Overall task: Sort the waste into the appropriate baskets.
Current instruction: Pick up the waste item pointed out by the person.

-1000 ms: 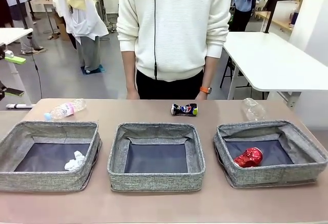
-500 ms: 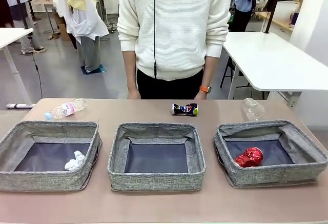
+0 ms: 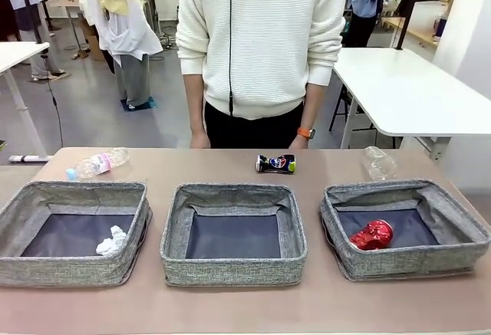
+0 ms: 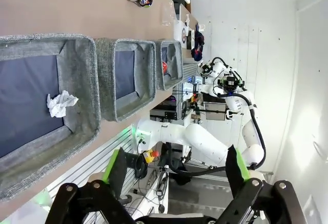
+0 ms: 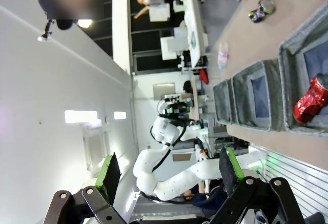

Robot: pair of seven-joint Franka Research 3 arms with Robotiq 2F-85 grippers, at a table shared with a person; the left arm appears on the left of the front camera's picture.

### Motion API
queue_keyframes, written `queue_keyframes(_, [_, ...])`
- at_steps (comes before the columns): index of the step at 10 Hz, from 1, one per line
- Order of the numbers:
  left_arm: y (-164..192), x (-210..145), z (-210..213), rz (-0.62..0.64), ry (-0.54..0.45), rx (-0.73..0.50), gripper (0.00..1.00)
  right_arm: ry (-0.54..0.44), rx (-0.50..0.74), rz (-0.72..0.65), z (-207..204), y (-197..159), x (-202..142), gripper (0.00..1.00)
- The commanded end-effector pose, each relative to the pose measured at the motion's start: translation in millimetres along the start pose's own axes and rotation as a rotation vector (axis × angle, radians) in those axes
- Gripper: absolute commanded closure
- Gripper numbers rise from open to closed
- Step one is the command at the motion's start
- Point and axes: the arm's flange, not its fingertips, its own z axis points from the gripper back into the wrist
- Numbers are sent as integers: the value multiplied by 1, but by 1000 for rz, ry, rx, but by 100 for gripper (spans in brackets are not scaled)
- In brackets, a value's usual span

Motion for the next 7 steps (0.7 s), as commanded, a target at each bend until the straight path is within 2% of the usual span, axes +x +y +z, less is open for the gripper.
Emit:
queue_keyframes(1, [-2,1,3,3,-17,-12,0,0,-1,4,-1,1,-1,0])
queue_keyframes(7, [-2,1,3,3,-17,-12,0,0,-1,4,-1,1,-1,0])
